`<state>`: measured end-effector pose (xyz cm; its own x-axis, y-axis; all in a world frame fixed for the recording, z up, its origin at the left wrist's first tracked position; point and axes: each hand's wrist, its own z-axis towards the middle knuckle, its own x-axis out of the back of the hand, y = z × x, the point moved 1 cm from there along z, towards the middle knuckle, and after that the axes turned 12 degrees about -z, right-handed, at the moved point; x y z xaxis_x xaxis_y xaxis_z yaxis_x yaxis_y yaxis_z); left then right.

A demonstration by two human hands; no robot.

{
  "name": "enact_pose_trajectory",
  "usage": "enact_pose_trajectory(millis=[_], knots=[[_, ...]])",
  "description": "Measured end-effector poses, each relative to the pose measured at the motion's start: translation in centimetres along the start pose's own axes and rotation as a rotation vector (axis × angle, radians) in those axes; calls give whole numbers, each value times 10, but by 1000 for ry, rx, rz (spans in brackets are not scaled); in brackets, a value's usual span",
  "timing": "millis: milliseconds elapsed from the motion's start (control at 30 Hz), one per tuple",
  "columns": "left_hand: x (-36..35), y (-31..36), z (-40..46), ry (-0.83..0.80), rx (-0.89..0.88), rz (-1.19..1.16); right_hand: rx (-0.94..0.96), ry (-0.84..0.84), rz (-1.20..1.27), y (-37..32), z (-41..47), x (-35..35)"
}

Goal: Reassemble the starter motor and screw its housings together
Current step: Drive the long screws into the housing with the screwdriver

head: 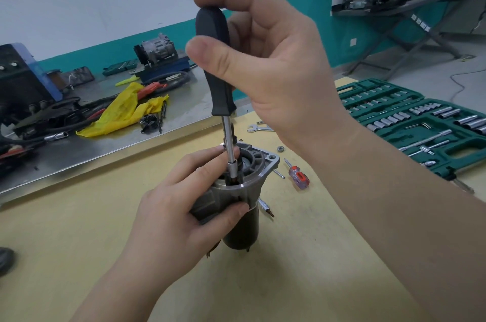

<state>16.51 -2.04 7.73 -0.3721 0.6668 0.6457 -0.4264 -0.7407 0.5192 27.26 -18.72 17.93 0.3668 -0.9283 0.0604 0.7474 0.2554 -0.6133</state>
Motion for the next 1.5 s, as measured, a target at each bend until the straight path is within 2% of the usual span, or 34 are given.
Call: enact_pose_trajectory(millis=[167, 333, 467, 533, 600, 667, 733, 800, 833, 867, 967, 1000, 1033, 1133, 1167, 1233, 1333, 1367, 1400, 1500], knots=[[0, -1, -1, 0, 2, 1, -105, -119, 249, -1, -4, 3], [0, -1, 0, -8, -3, -3, -39, -43, 105, -4, -3, 0], [0, -1, 0, 0, -9, -4, -101, -106, 141, -6, -4, 1], [-1, -1, 0, 3, -4, 4, -64, -67, -14, -6, -6, 1], [-1, -1, 1, 5, -8, 5, 51, 54, -380, -5, -5, 2], [-3, 0, 2, 1, -13, 4, 116, 126, -580, -6, -6, 2], [-3, 1, 2, 0, -10, 9, 97, 63, -458, -6, -4, 2], [-3, 1, 3, -1, -12, 12, -15, -58, -168, -7, -1, 4], [-4, 1, 2, 0, -12, 11, -50, -86, -100, -6, 0, 7], [-4, 1, 2, 4, -12, 10, -47, -70, -140, -7, 1, 9], [-4, 1, 3, 12, -8, 13, 86, 72, -592, -4, 1, 12], [-4, 2, 3, 8, -7, 8, 126, 90, -649, -3, 0, 11], [-4, 2, 3, 4, -9, 0, 141, 60, -598, -2, 0, 12], [-3, 4, 4, -11, -9, 3, -15, -206, -49, -4, 1, 14], [-3, 4, 4, -11, -7, 16, -56, -270, 65, -3, 2, 17], [-3, 4, 4, -8, 2, 31, -48, -238, -10, -3, 3, 20], [-3, 3, 4, -2, 9, 25, 41, -7, -431, 4, 5, 17], [-3, 2, 3, -4, 10, 22, 43, 21, -458, 6, 5, 16], [-2, 3, 3, -8, 12, 20, 37, 0, -409, 7, 5, 14], [-1, 4, 2, -3, 13, 8, -79, -198, 66, 4, 5, 14]])
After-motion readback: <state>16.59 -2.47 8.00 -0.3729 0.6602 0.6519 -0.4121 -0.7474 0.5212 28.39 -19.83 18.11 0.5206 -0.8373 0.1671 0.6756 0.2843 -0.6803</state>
